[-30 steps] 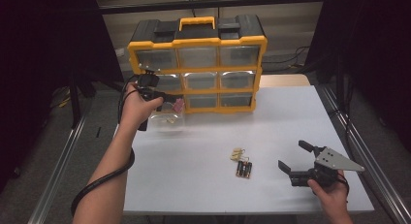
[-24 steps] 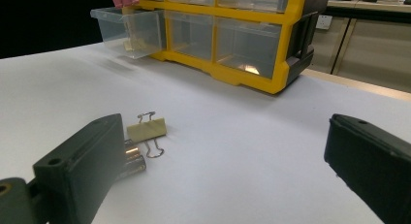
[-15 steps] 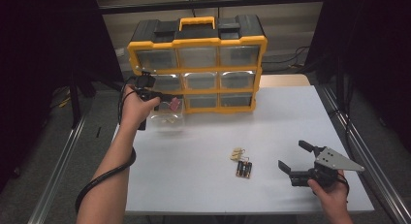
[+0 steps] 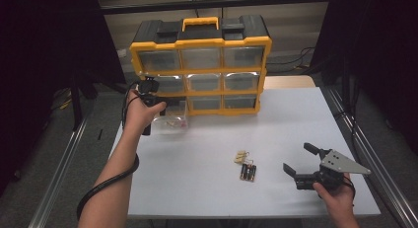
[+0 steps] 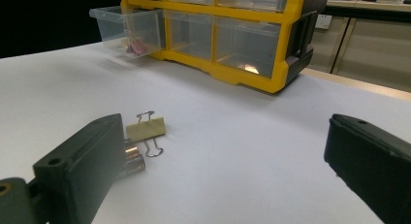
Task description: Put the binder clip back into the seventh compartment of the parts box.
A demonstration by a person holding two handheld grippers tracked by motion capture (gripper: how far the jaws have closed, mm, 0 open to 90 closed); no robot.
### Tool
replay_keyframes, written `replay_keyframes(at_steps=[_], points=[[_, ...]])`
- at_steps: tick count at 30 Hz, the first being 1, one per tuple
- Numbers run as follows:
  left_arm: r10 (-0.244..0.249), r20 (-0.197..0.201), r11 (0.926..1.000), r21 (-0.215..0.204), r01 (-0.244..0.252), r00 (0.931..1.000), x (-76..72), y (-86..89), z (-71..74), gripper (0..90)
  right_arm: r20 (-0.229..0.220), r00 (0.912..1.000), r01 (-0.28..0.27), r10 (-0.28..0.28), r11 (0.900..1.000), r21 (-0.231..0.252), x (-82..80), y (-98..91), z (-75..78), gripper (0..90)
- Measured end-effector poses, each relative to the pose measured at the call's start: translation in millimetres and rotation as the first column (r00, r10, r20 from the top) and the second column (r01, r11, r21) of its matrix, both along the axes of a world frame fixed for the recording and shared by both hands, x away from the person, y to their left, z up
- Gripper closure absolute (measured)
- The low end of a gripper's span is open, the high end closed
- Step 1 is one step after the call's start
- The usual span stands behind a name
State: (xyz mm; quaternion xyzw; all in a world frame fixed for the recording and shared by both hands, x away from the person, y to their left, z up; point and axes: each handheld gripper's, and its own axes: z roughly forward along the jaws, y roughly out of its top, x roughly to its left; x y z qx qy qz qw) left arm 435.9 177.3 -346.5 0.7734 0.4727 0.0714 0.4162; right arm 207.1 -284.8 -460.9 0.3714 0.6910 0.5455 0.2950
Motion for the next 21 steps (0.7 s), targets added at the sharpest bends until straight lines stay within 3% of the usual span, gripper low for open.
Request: replay_keyframes(at_steps=[5,16,21], points=[[-0.047,0.021,0.9987,-0.016,0.047,0.9987,-7.7,-9.9,2.7,54.6,0.001,1.0000,-0.001,0.001,1.0000,-0.003,-0.2,0.7,0.1,0.7],[-0.093,0.027,0.9944,-0.048,0.094,0.9953,-21.5,-28.7,-9.0,40.8,0.002,1.0000,0.003,-0.003,1.0000,-0.003,-0.6,-0.1,0.4,0.7],[-0.121,0.052,0.9911,-0.051,0.123,0.9913,-28.0,-33.4,-10.8,35.2,0.002,1.0000,0.003,-0.003,1.0000,-0.001,-0.8,-0.2,0.5,0.7]])
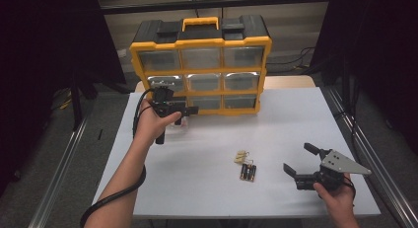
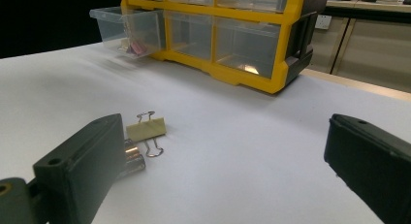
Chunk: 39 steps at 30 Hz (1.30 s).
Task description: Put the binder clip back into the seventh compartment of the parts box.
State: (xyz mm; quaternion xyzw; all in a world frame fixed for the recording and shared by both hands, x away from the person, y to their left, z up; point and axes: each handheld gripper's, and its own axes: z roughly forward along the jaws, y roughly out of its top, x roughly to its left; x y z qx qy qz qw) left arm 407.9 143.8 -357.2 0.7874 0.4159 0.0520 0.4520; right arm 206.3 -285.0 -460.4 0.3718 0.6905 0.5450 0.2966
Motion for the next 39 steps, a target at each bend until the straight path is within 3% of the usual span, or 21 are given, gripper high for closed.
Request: replay_keyframes(at_steps=[8,39], points=[[-0.015,-0.011,0.9988,-0.047,0.014,0.9998,-9.8,-7.3,-10.9,25.8,-0.003,1.0000,-0.009,0.009,1.0000,0.001,-0.2,1.6,0.0,0.8],[-0.142,-0.012,0.9898,-0.014,0.142,0.9898,-43.2,-45.9,-49.5,20.7,-0.004,0.9999,-0.010,0.010,0.9999,0.000,-0.1,1.6,0.0,0.8]])
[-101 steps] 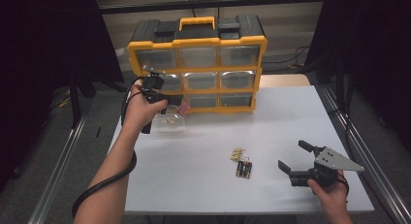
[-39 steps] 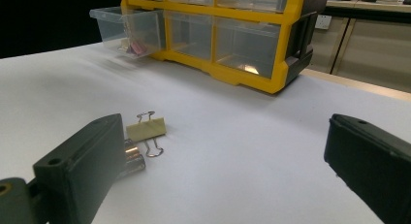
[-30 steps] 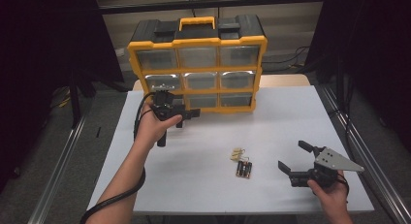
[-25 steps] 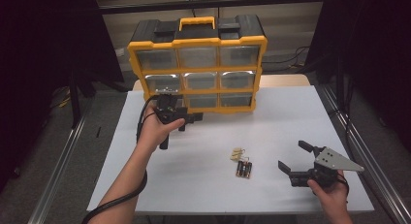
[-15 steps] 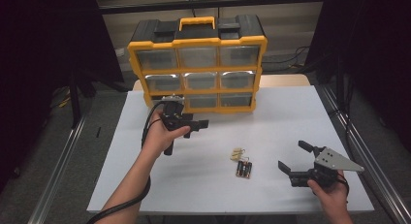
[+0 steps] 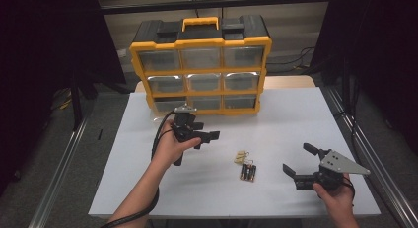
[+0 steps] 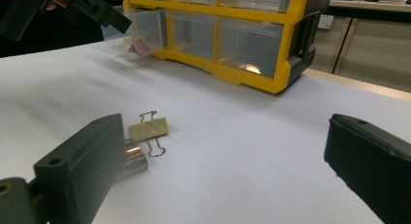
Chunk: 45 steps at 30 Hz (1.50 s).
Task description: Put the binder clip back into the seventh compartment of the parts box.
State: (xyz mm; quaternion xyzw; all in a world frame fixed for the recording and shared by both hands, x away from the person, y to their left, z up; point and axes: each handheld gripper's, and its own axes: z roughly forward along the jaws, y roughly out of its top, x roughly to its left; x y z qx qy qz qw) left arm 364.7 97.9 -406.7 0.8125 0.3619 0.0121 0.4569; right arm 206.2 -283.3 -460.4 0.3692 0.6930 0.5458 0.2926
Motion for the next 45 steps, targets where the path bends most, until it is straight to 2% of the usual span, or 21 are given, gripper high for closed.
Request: replay_keyframes(at_steps=[3,5,6,7,8,10,11,13,15,18,19,23,24,27,28,30,35,38,40,41,45], points=[[-0.015,0.005,0.9998,0.009,0.015,0.9999,-3.0,-4.2,-1.0,20.7,0.001,1.0000,0.000,0.000,1.0000,0.000,0.1,-0.1,0.0,0.8],[-0.014,0.017,0.9999,-0.002,0.014,0.9998,-4.9,-7.4,-2.7,20.7,0.000,1.0000,0.000,0.000,1.0000,0.000,0.1,-0.1,0.0,0.8],[-0.024,0.018,0.9997,0.009,0.024,0.9995,-6.2,-8.6,-2.5,20.8,0.001,1.0000,0.001,-0.001,1.0000,0.000,0.1,-0.1,0.0,0.8],[-0.021,0.017,0.9998,-0.004,0.021,0.9996,-7.5,-10.6,-3.5,20.7,0.001,1.0000,-0.001,0.001,1.0000,0.000,0.1,-0.1,0.1,0.8],[-0.029,0.018,0.9996,0.009,0.029,0.9994,-7.9,-11.1,-3.5,20.8,0.001,1.0000,0.000,0.000,1.0000,0.000,0.2,-0.2,0.0,0.8],[-0.030,0.022,0.9995,-0.010,0.030,0.9993,-9.9,-14.8,-5.7,20.8,0.001,1.0000,0.001,-0.001,1.0000,0.000,0.2,-0.1,0.0,0.8],[-0.039,0.028,0.9992,0.003,0.039,0.9988,-10.1,-15.6,-6.1,20.8,0.000,1.0000,0.001,-0.001,1.0000,0.000,0.0,0.0,0.0,0.8],[-0.038,0.027,0.9992,-0.011,0.038,0.9989,-11.9,-18.9,-8.0,20.9,0.003,1.0000,-0.004,0.004,1.0000,-0.001,0.2,0.1,0.1,0.8],[-0.055,0.030,0.9985,0.010,0.054,0.9981,-12.6,-20.6,-9.3,21.3,0.002,1.0000,-0.002,0.002,1.0000,-0.002,0.2,0.1,0.0,0.8],[-0.053,0.034,0.9986,0.000,0.053,0.9980,-15.0,-24.6,-12.8,21.6,0.000,1.0000,-0.001,0.001,1.0000,0.000,0.1,-0.1,0.1,0.8],[-0.061,0.036,0.9981,0.013,0.060,0.9975,-15.2,-24.4,-13.0,21.9,0.000,1.0000,0.000,0.000,1.0000,0.001,0.0,-0.1,0.2,0.8],[-0.063,0.039,0.9980,0.010,0.062,0.9973,-17.5,-27.9,-18.3,22.0,0.000,1.0000,0.000,0.000,1.0000,0.001,0.2,-0.2,0.0,0.8],[-0.070,0.035,0.9973,0.022,0.070,0.9969,-17.8,-27.9,-18.6,22.0,0.000,1.0000,-0.001,0.001,1.0000,0.000,0.1,-0.1,0.1,0.8],[-0.074,0.034,0.9971,0.016,0.074,0.9967,-19.8,-29.8,-22.6,22.0,-0.001,1.0000,-0.003,0.003,1.0000,0.001,-0.1,0.1,0.1,0.8],[-0.070,0.034,0.9975,-0.001,0.071,0.9969,-20.6,-31.1,-24.4,21.7,0.000,1.0000,-0.001,0.001,1.0000,0.000,0.1,0.0,0.0,0.8],[-0.080,0.038,0.9967,0.014,0.080,0.9961,-21.4,-31.5,-26.5,21.7,0.000,1.0000,-0.001,0.001,1.0000,0.000,0.2,-0.1,-0.1,0.8],[-0.084,0.041,0.9964,0.012,0.084,0.9956,-25.5,-35.2,-33.3,22.3,0.003,1.0000,-0.004,0.004,1.0000,-0.003,0.4,0.3,-0.2,0.8],[-0.095,0.040,0.9952,0.029,0.094,0.9947,-27.4,-37.3,-35.6,22.7,0.002,1.0000,-0.004,0.004,1.0000,-0.002,0.4,0.2,-0.2,0.8],[-0.101,0.056,0.9948,0.014,0.101,0.9933,-28.8,-39.9,-38.6,23.1,0.002,1.0000,-0.003,0.003,1.0000,-0.002,0.3,0.2,-0.2,0.8],[-0.098,0.047,0.9950,0.022,0.097,0.9940,-30.0,-41.3,-38.7,23.2,0.002,1.0000,-0.003,0.003,1.0000,-0.002,0.3,0.3,-0.1,0.8],[-0.114,0.058,0.9935,0.015,0.113,0.9918,-31.8,-45.8,-43.2,24.6,0.002,1.0000,-0.003,0.003,1.0000,-0.004,0.4,0.5,-0.2,0.8]])
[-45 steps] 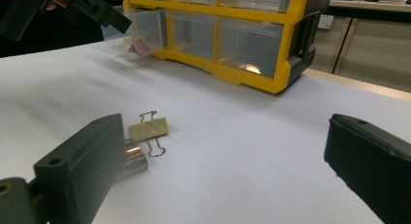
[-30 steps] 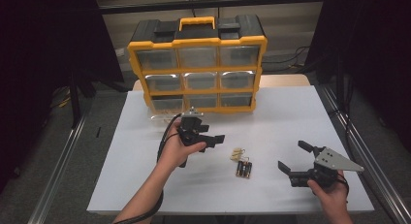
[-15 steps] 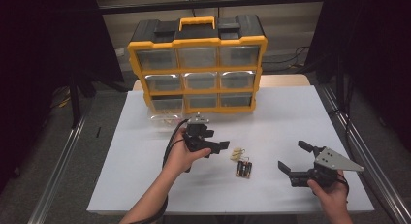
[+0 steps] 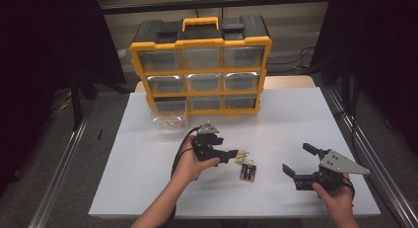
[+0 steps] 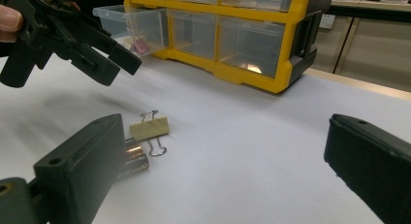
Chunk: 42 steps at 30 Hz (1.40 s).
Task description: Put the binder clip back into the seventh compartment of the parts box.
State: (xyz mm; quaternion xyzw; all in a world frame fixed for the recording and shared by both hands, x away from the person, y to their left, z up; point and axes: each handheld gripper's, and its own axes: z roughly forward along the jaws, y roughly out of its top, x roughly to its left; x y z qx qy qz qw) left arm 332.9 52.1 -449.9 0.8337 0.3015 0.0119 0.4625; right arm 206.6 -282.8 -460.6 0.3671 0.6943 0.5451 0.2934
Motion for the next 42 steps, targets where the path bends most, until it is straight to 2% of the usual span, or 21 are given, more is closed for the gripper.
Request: replay_keyframes(at_steps=[3,7,9,10,16,18,20,23,24,25,26,27,28,29,32,34,36,37,39,41,42], points=[[-0.003,-0.002,1.0000,0.000,0.003,1.0000,-1.2,-3.5,-3.3,26.1,-0.002,1.0000,-0.001,0.001,1.0000,0.002,-0.2,0.2,0.0,0.8],[-0.020,0.007,0.9995,0.024,0.020,0.9998,-2.5,-7.9,-5.9,28.1,-0.001,1.0000,0.000,0.000,1.0000,0.000,0.2,0.1,-0.2,0.8],[-0.028,0.002,0.9995,0.013,0.028,0.9996,-3.2,-11.0,-7.0,29.5,-0.003,1.0000,-0.001,0.001,1.0000,0.001,0.1,0.2,-0.2,0.8],[-0.032,0.003,0.9991,0.030,0.032,0.9995,-3.4,-11.8,-6.3,30.0,-0.003,1.0000,0.000,0.000,1.0000,0.000,0.2,0.3,-0.2,0.8],[-0.046,0.013,0.9988,0.020,0.045,0.9989,-5.0,-18.5,-9.6,33.8,-0.003,1.0000,-0.001,0.001,1.0000,0.000,0.2,-0.2,-0.3,0.8],[-0.056,0.012,0.9979,0.034,0.055,0.9984,-4.6,-19.4,-9.7,35.1,-0.004,1.0000,-0.001,0.001,1.0000,0.001,0.2,-0.1,-0.3,0.8],[-0.055,0.012,0.9983,0.020,0.055,0.9984,-5.2,-21.4,-11.4,36.6,-0.003,1.0000,-0.001,0.001,1.0000,0.000,0.2,-0.1,-0.3,0.8],[-0.065,0.019,0.9970,0.044,0.064,0.9977,-5.8,-23.4,-13.1,38.4,-0.003,1.0000,0.000,0.000,1.0000,0.001,0.3,-0.3,-0.2,0.8],[-0.063,0.024,0.9977,0.026,0.063,0.9977,-6.1,-25.0,-14.8,39.0,-0.002,1.0000,-0.001,0.001,1.0000,0.002,0.4,-0.5,-0.3,0.8],[-0.074,0.020,0.9962,0.047,0.073,0.9971,-6.3,-25.2,-14.6,39.6,-0.003,1.0000,-0.001,0.001,1.0000,0.002,0.3,-0.5,-0.3,0.8],[-0.073,0.017,0.9969,0.031,0.073,0.9972,-6.8,-26.5,-16.2,40.1,-0.003,1.0000,0.000,0.000,1.0000,0.002,0.3,-0.6,-0.2,0.8],[-0.080,0.024,0.9959,0.045,0.078,0.9965,-6.4,-26.7,-16.4,40.4,-0.003,1.0000,0.000,0.000,1.0000,0.002,0.3,-0.6,-0.3,0.8],[-0.078,0.020,0.9965,0.031,0.078,0.9967,-7.0,-28.3,-17.6,40.8,-0.002,1.0000,-0.001,0.001,1.0000,0.001,0.4,-0.6,-0.3,0.8],[-0.084,0.025,0.9950,0.056,0.082,0.9962,-7.2,-28.8,-17.1,41.7,-0.004,1.0000,-0.001,0.001,1.0000,0.002,0.3,-0.5,-0.3,0.8],[-0.089,0.038,0.9950,0.050,0.087,0.9954,-7.2,-33.2,-18.6,42.4,-0.002,1.0000,-0.002,0.002,1.0000,-0.001,0.2,-0.3,-0.1,0.8],[-0.087,0.045,0.9940,0.070,0.083,0.9952,-7.3,-35.1,-17.3,42.6,-0.002,1.0000,-0.001,0.001,1.0000,0.000,0.3,-0.4,-0.2,0.8],[-0.081,0.045,0.9954,0.053,0.079,0.9957,-7.6,-38.2,-17.2,43.1,-0.004,1.0000,-0.001,0.001,1.0000,-0.002,0.3,-1.0,-0.4,0.9],[-0.086,0.042,0.9939,0.073,0.083,0.9954,-7.7,-38.8,-15.5,43.1,-0.005,1.0000,0.001,-0.001,1.0000,-0.003,0.3,-1.1,-0.4,0.8],[-0.098,0.048,0.9932,0.067,0.095,0.9940,-7.5,-41.5,-15.5,43.1,-0.004,1.0000,0.001,-0.002,1.0000,-0.004,0.3,-1.2,-0.3,0.8],[-0.087,0.053,0.9946,0.060,0.084,0.9948,-8.5,-44.8,-17.3,43.1,0.000,1.0000,-0.003,0.003,1.0000,-0.003,0.3,-0.9,-0.3,0.9],[-0.098,0.050,0.9922,0.082,0.094,0.9939,-7.7,-45.0,-16.3,43.1,-0.001,1.0000,-0.003,0.003,1.0000,-0.003,0.3,-0.9,-0.3,0.8]])
